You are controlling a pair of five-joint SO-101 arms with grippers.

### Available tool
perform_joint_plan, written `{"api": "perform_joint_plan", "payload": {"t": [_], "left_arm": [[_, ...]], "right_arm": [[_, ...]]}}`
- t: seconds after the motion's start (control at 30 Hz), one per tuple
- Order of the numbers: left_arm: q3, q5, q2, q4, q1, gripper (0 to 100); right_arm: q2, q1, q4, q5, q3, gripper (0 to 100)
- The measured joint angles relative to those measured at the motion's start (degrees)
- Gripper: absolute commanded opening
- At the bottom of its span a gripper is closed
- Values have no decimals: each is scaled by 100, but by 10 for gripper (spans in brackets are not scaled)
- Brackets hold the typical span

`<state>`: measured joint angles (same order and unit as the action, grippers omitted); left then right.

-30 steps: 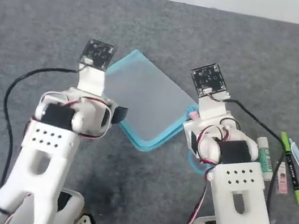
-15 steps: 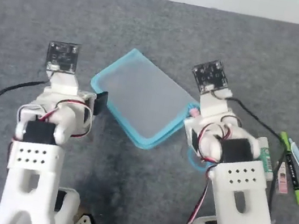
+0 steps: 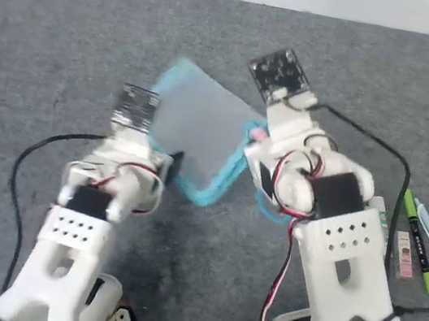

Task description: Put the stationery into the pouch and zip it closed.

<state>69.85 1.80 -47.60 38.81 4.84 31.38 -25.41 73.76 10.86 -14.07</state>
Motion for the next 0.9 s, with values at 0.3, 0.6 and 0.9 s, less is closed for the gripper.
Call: {"api": "perform_joint_plan", "payload": {"t": [0.3, 0.6, 0.9], "left_arm": [[0, 0, 1231, -580, 738, 221], [-9, 202, 1697, -958, 774, 221], [-9, 202, 1292, -958, 686, 220]], "right_arm": [[-862, -651, 1530, 246, 2136, 7], [580, -1336, 1011, 554, 176, 7], [2084, -1319, -1143, 941, -4211, 7]]}}
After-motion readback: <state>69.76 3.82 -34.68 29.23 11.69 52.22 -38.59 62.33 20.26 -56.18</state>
